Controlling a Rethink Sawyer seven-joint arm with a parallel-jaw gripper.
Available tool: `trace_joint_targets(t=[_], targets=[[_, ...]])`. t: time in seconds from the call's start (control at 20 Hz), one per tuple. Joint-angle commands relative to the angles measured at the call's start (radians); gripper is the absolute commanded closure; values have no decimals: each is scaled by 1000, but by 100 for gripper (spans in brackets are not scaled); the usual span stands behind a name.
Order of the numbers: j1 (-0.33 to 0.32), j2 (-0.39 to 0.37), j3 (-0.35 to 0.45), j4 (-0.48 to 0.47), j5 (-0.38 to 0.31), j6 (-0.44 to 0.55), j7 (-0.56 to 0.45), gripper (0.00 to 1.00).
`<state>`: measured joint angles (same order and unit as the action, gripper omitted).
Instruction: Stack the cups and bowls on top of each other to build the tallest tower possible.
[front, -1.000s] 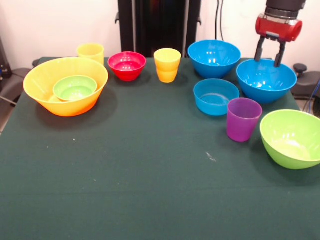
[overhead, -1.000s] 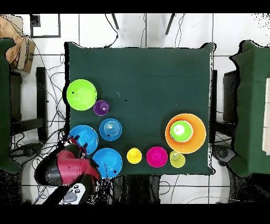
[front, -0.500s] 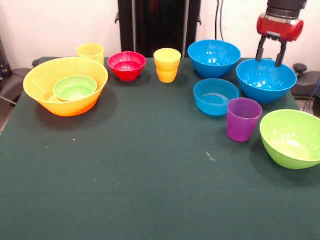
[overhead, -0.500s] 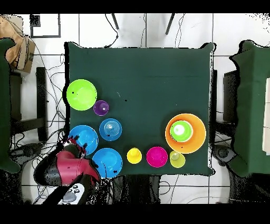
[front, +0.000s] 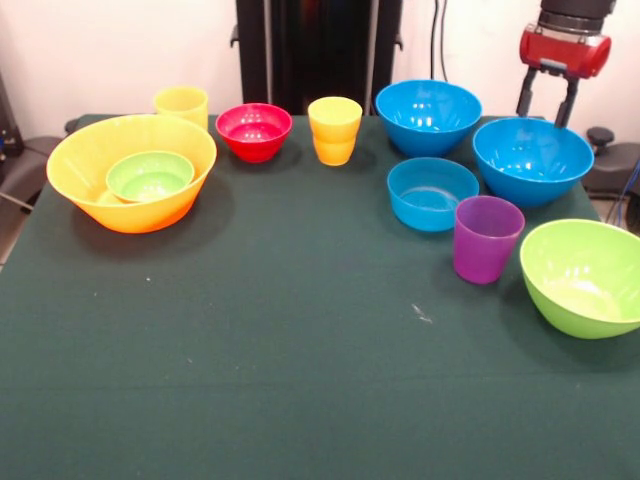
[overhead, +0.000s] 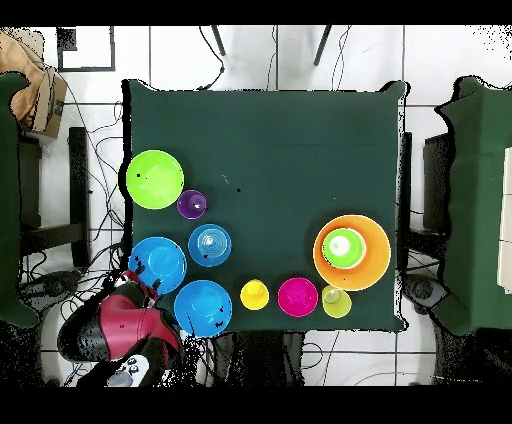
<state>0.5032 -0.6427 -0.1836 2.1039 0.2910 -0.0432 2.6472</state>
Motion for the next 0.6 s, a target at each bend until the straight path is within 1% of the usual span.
trace_joint_targets(t=[0.05, 0.3, 0.6], targets=[[12, 54, 73, 73, 29, -67, 194, 0], [17, 43, 62, 94, 26, -82, 193, 0], [26, 38, 59, 112, 38, -98, 203, 0]])
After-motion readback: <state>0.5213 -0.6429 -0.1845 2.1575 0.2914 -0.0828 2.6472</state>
